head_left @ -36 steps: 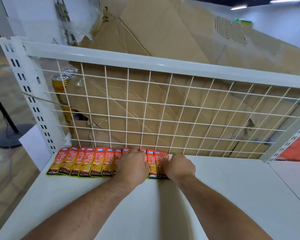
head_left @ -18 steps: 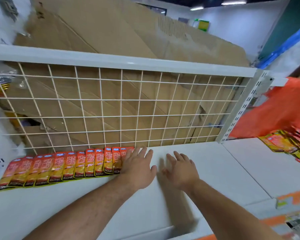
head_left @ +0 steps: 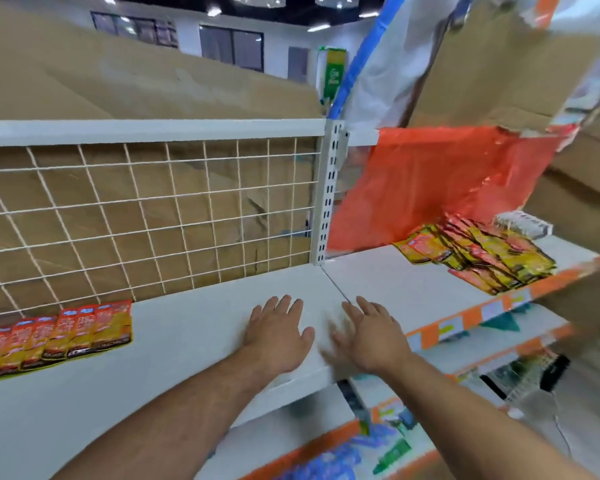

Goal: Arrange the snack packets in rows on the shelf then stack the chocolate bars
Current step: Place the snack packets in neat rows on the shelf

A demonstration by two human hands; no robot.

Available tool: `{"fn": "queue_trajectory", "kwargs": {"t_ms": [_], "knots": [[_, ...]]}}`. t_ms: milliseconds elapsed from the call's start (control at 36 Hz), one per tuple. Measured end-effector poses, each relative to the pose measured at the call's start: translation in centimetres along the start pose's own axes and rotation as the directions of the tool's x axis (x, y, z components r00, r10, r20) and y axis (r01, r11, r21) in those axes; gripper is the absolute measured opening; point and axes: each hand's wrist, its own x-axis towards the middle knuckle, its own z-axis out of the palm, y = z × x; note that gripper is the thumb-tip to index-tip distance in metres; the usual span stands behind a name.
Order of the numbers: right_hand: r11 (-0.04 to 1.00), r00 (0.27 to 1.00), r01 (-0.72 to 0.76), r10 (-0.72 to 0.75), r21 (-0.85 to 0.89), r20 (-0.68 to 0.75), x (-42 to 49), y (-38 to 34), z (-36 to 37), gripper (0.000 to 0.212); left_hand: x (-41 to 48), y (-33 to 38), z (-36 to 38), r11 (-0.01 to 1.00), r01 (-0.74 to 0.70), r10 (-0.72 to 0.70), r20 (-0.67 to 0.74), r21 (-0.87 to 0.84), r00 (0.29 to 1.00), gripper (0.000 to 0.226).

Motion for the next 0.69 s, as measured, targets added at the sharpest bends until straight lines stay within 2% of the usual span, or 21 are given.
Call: {"fn": "queue_trajectory", "kwargs": {"t_ms": [83,167,361,694], "knots": [[1.0,0.999,-0.031,0.031,-0.005,-0.008,-0.6,4.2,-0.7,0.075,1.1,4.2,0.8,0.999,-0.038,0.038,0.003,-0.011,0.999,0.066],[0.998,0.998,-0.065,0.065,-0.025,-0.014,-0.6,8.4,-0.6,0.093,2.1,7.8,1.5,0.997,-0.073,0.073,0.022,-0.017,0.997,0.066],[0.986,0.986,-0.163,0.164,0.047,-0.038,-1.3,14.2,-1.9,0.07,5.6,13.1,2.7,0.982,-0.185,0.185,0.017,0.037,0.983,0.065],[0.943,0.949,-0.311,0.315,0.115,-0.011,2.7,20.2,-2.9,0.068,15.3,19.2,4.3,0.936,-0.349,0.347,0.041,0.043,0.937,0.066]]}}
